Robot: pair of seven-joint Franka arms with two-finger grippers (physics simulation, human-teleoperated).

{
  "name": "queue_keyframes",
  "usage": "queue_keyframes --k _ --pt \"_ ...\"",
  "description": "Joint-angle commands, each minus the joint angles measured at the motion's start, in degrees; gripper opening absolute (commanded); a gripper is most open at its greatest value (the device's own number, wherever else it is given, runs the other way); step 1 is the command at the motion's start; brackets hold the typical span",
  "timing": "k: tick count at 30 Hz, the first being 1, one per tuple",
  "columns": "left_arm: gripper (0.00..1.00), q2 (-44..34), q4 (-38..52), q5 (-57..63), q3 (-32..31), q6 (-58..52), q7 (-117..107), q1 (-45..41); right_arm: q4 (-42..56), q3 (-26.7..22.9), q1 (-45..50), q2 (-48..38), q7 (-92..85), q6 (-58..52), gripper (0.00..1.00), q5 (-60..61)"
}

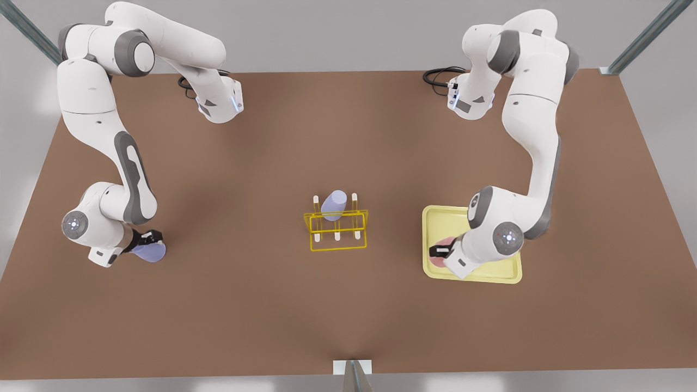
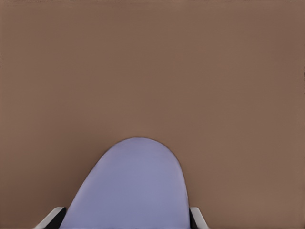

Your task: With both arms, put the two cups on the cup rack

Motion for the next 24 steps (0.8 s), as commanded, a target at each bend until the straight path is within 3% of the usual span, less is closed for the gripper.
queue_keyframes --k 1,6,11,15,19,24 --pt "0.83 1.24 3.35 -2.52 -0.83 -4.33 -24.4 -1.21 0.11 0.09 0.13 -0.08 -1.91 0.02 0.87 -0.17" --pt "0.83 4.76 12.14 -4.36 -0.91 -4.33 -33.63 -3.93 0.81 0.62 0.22 0.1 -1.82 -0.15 0.82 0.0" --pt "0.83 5.55 14.87 -6.38 -2.23 -7.41 -41.71 -7.8 3.8 5.45 0.75 -0.43 -1.03 -7.27 0.82 3.69" --pt "0.83 7.22 18.56 -6.21 -1.97 -7.15 -48.05 -12.72 6.35 13.44 0.84 -0.78 6.87 -14.22 0.82 9.05" --pt "0.83 9.42 21.2 -6.12 -1.88 -5.92 -49.37 -14.57 7.49 24.96 1.1 -1.05 23.92 -15.01 0.82 10.55" --pt "0.83 11.09 21.2 -6.03 -1.88 -3.02 -49.37 -15.01 13.82 30.94 7.69 1.5 37.2 -16.94 0.82 10.55"
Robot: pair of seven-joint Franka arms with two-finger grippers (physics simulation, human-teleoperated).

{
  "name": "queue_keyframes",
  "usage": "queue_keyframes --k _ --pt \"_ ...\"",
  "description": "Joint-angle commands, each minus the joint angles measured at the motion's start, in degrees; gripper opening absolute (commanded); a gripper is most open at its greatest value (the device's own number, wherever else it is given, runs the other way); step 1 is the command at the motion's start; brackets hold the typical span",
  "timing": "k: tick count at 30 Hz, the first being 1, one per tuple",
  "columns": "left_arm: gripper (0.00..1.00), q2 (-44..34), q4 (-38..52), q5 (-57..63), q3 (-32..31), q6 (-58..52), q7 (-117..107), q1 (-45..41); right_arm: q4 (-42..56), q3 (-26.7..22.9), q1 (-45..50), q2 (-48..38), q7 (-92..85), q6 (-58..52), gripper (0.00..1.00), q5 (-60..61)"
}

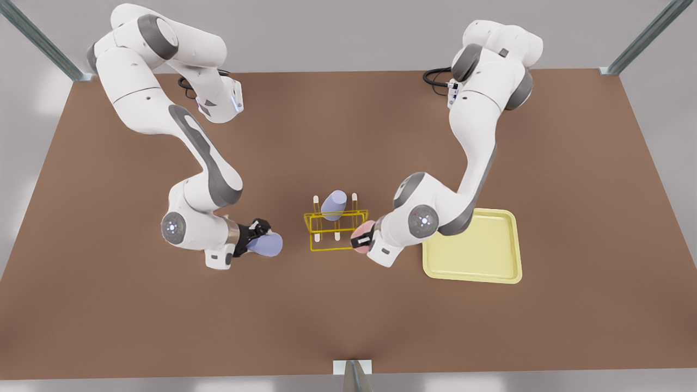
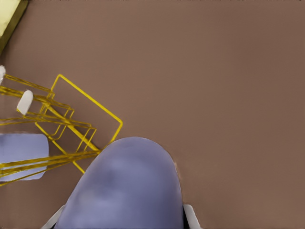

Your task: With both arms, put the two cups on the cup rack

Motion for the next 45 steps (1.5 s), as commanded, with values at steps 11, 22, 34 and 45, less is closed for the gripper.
queue_keyframes --k 11,22,34,45 --pt "0.84 0.46 -0.13 0.25 0.22 -0.07 -17.37 -1.49 9.67 2.61 8.15 5.91 37.6 -1.57 0.82 2.79" --pt "1.0 -11.13 0.04 13.77 0.13 -23.78 20.81 16.51 9.75 2.78 9.2 8.11 37.34 -1.04 1.0 1.83" --pt "1.0 -29.86 -17.8 12.38 7.95 -36.02 56.63 23.55 11.51 -1.17 -11.63 -3.58 19.32 -22.65 1.0 -29.46" --pt "1.0 -29.69 -17.98 12.38 7.95 -37.25 56.63 24.79 11.34 -0.73 -13.74 -15.01 20.99 -30.83 1.0 -22.52"
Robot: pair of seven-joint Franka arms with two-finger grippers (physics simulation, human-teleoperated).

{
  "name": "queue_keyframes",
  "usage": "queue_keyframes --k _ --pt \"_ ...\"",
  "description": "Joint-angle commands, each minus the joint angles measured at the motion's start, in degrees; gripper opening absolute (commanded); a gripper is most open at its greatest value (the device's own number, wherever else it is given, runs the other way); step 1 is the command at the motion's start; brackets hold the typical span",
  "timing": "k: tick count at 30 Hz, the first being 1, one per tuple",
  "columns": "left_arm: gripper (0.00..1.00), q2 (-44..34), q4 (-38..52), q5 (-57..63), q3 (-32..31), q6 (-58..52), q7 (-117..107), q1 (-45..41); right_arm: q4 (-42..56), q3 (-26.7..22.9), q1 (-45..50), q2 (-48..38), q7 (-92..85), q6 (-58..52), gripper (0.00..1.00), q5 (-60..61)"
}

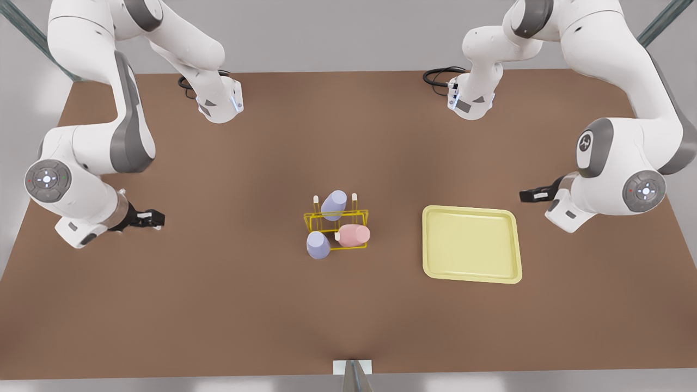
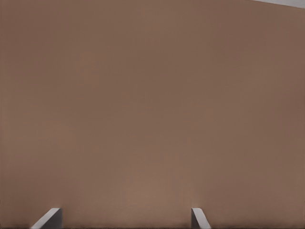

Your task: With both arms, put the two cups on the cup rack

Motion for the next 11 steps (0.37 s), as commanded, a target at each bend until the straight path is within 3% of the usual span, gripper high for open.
queue_keyframes --k 1,7,8,9,11 --pt "1.0 -0.06 -0.04 -0.01 -0.01 -1.33 18.39 0.11 0.04 0.04 -0.01 -0.44 -3.81 -3.58 1.0 0.53" --pt "1.0 -0.06 -0.04 -0.01 -0.01 -2.12 18.39 0.55 8.66 -0.4 4.91 -2.46 -3.98 -13.42 1.0 0.26" --pt "1.0 -0.06 -0.04 -0.01 -0.01 -2.12 18.39 0.55 4.46 -12.38 13.84 -7.72 -3.9 -12.55 1.0 2.97" --pt "1.0 -0.06 -0.04 -0.01 -0.01 -2.21 18.39 0.55 -0.64 -17.19 16.78 -12.74 -3.72 -11.32 1.0 5.97" --pt "1.0 -0.06 -0.04 -0.01 -0.01 -2.3 18.39 0.55 -3.74 -17.45 16.95 -15.65 -3.72 -9.11 1.0 5.89"
